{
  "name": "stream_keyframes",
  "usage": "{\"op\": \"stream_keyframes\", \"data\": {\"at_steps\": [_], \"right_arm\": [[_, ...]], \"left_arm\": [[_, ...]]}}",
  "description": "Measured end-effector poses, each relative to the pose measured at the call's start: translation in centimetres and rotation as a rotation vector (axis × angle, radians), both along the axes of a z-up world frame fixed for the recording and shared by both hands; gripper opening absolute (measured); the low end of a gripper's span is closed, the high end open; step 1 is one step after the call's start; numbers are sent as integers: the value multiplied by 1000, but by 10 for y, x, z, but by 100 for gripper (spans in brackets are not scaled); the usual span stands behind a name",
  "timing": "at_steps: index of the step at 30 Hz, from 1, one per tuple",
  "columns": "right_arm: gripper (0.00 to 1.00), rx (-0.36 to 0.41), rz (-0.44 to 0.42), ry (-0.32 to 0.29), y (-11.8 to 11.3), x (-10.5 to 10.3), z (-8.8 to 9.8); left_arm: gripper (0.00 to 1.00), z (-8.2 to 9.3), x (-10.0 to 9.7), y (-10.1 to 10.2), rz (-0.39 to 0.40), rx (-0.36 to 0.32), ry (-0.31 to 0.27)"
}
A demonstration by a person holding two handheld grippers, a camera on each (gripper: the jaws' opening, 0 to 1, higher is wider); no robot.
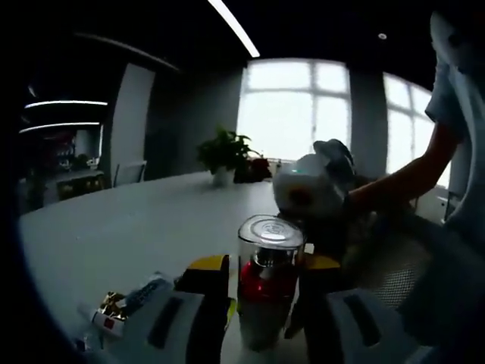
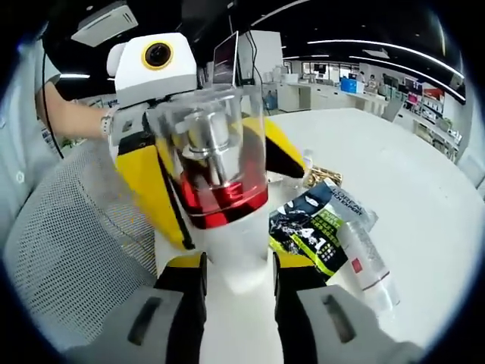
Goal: Arrange the skincare products in the storage area until every visible bottle or jar stands upright without overlapping.
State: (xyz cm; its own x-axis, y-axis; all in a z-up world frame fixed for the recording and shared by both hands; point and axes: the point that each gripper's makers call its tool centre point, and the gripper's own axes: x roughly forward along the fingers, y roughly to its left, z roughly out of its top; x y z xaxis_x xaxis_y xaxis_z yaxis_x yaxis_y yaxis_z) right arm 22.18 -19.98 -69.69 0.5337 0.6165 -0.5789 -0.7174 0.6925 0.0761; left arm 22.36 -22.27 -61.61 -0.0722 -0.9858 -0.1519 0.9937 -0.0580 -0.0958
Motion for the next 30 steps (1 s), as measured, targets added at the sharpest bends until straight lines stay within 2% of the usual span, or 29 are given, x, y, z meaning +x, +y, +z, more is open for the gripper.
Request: {"op": "stream_keyframes", "data": {"at_steps": [6, 10, 12, 16, 21, 25, 30], "right_arm": [[38, -38, -11, 8, -14, -17, 2], [42, -31, -24, 9, -20, -24, 9], [46, 5, -52, 5, -21, -25, 15], [45, 75, -83, -13, -20, -23, 31], [44, 210, -141, -78, -12, -14, 68], [44, 215, -147, -113, -3, -10, 80], [46, 238, -177, -170, 9, 3, 92]], "left_arm": [[36, -1, 0, 5, -18, 12, -11], [36, -6, 1, 11, -25, 33, -19], [37, -10, 1, 13, -30, 53, -27], [37, -19, -1, 15, -41, 81, -8], [37, -30, -2, 17, -40, 117, -23], [36, -35, 2, 17, -19, 125, 1], [34, -41, 2, 19, -19, 152, -11]]}}
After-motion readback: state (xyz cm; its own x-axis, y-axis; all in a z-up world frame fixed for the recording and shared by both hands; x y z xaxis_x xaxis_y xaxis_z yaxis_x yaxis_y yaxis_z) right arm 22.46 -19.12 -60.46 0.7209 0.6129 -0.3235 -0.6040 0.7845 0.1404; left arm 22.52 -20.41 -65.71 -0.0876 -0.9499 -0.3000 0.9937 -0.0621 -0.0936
